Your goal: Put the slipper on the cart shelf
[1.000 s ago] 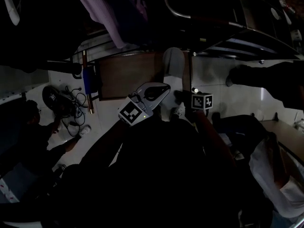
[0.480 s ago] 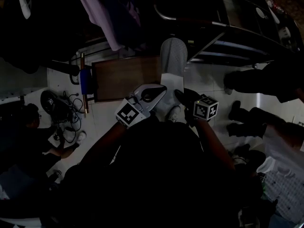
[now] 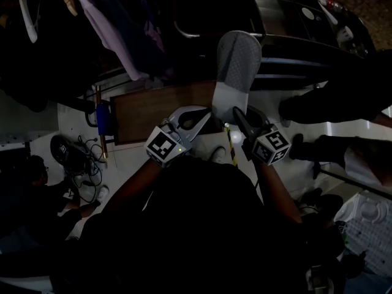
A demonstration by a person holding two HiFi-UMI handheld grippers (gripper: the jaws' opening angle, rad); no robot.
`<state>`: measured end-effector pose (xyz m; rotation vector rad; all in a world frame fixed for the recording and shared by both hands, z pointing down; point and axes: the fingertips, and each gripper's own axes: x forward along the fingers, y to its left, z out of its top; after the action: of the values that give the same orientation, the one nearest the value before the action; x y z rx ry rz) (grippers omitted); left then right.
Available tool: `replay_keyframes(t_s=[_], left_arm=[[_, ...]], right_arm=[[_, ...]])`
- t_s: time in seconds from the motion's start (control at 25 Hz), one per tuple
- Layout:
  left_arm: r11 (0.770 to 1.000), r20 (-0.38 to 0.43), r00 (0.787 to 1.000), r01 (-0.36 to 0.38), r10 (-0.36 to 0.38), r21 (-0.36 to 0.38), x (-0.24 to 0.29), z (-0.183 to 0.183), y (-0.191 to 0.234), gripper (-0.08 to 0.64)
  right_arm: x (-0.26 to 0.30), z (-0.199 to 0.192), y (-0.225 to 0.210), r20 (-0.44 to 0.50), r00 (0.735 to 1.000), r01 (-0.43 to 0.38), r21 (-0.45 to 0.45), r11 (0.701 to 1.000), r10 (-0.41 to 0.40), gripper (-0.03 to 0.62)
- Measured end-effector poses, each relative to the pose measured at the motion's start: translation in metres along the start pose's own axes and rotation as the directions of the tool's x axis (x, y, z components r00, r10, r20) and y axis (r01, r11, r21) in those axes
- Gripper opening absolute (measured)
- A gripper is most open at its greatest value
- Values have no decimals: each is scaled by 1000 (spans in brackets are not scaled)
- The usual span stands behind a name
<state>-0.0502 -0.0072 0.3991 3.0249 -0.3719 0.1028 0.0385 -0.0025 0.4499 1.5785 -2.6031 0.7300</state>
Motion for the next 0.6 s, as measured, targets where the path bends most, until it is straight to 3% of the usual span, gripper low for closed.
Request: replay_keyframes(t_s=[0.16,0.6], left_arm=[[1000,9,1000,11,-11,-1,13,16,-5,2],[1000,23,1000,21,-20,-16,32,36,-11,0]], right_arm=[[-15,34,0,77,996,56,-127,990,-46,63],[-38,90,18,238,969,140,-286,948,-71,63]])
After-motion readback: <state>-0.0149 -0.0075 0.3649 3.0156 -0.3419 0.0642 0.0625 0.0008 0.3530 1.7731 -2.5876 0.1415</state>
